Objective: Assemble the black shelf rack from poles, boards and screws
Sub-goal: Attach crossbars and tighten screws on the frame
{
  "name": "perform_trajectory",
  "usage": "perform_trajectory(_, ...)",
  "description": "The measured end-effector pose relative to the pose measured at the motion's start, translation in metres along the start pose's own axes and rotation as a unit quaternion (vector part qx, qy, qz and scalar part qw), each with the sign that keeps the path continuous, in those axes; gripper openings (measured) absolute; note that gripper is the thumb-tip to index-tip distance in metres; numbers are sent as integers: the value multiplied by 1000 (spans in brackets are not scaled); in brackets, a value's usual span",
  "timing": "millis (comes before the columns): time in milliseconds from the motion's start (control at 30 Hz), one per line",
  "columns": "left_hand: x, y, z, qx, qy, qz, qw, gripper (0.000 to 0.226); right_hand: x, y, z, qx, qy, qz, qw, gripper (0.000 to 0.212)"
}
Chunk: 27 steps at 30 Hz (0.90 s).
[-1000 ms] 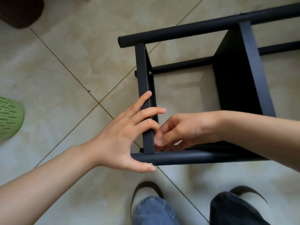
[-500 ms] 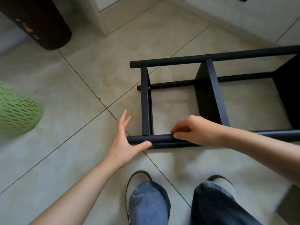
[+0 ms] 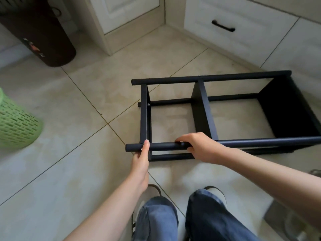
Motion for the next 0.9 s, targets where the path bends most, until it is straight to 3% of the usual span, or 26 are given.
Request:
perform_trajectory(233, -1, -14, -1, 15, 17, -50, 998, 38, -11, 5, 6, -14, 16, 3, 1000, 43)
perform_trajectory(600, 15, 28, -90, 124, -27, -56, 990, 28, -63, 30, 41, -44, -26, -73, 996, 39)
perform_trajectory(733, 47, 65, -148, 187, -69, -25, 980, 33, -100, 58, 55, -29, -38, -113, 992, 44)
perform_trajectory(900, 100, 119, -217, 285, -131, 28, 949, 61, -144, 106, 70, -23, -81, -158, 984, 42)
Point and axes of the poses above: each hand's wrist, its own y-axis away from the middle knuckle, its own x-axis out of the palm, z = x × y, the point moved 5 cm from there along -y, towards the middle knuckle, and after that the axes turned 13 degrees about z, right-handed, at the moved point
